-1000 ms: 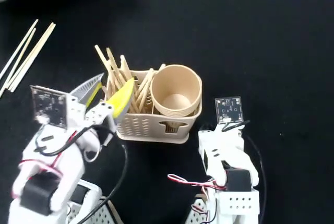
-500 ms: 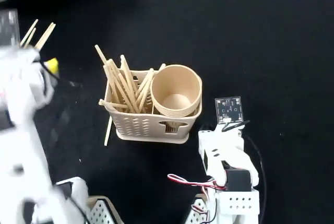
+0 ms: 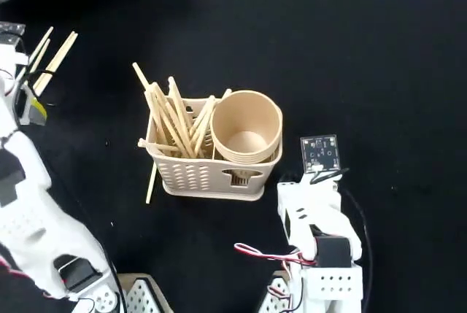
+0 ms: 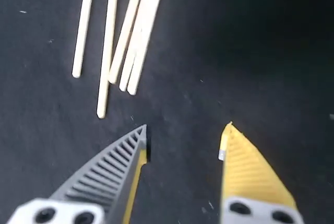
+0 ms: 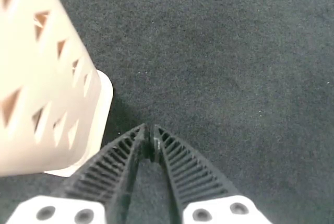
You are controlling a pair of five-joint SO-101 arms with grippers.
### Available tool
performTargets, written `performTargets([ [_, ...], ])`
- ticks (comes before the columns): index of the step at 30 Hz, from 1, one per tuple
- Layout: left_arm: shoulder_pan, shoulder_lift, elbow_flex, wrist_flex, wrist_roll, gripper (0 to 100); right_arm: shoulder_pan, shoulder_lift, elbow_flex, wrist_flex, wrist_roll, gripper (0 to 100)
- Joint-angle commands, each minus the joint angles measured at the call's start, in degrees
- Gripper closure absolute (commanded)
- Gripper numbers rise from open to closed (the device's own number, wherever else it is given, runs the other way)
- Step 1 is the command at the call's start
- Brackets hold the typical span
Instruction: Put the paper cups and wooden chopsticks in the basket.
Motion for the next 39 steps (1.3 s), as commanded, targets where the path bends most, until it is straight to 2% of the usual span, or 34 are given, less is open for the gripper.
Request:
performTargets([
  [1, -1.36, 7.91, -12.00, 0.35, -0.97, 77, -0.53, -3.12, -0.31, 0.44, 0.00, 98.4],
  [4, -1.71, 15.12, -20.00, 0.35, -0.88, 77, -0.53, -3.12, -0.31, 0.44, 0.00, 98.4],
  [9, -1.80, 23.74, -33.71, 1.85, 5.98, 77, -0.53, -3.12, -0.31, 0.44, 0.00, 98.4],
  [15, -1.63, 32.53, -47.34, 2.37, 6.42, 77, -0.62, -3.12, -0.31, 0.44, 0.00, 98.4],
  [18, -1.19, 37.19, -51.12, 2.11, 6.42, 77, -0.70, -3.12, -0.31, 0.44, 0.00, 98.4],
  [23, -1.19, 46.07, -52.26, -4.31, 9.58, 77, -0.62, -3.12, -0.31, 0.44, 0.00, 98.4],
  [28, -0.84, 53.36, -52.44, -2.29, 9.49, 77, -0.53, -3.12, -0.31, 0.44, 0.00, 98.4],
  [31, -0.84, 55.82, -52.62, 1.67, 5.27, 80, -0.53, -3.12, -0.31, 0.44, 0.00, 98.4],
  [36, -0.31, 56.97, -52.79, 14.95, -4.57, 97, -0.53, -3.12, -0.31, 0.44, 0.00, 98.4],
  [39, 0.04, 56.53, -52.26, 20.57, -8.44, 97, -0.53, -3.12, -0.31, 0.44, 0.00, 98.4],
])
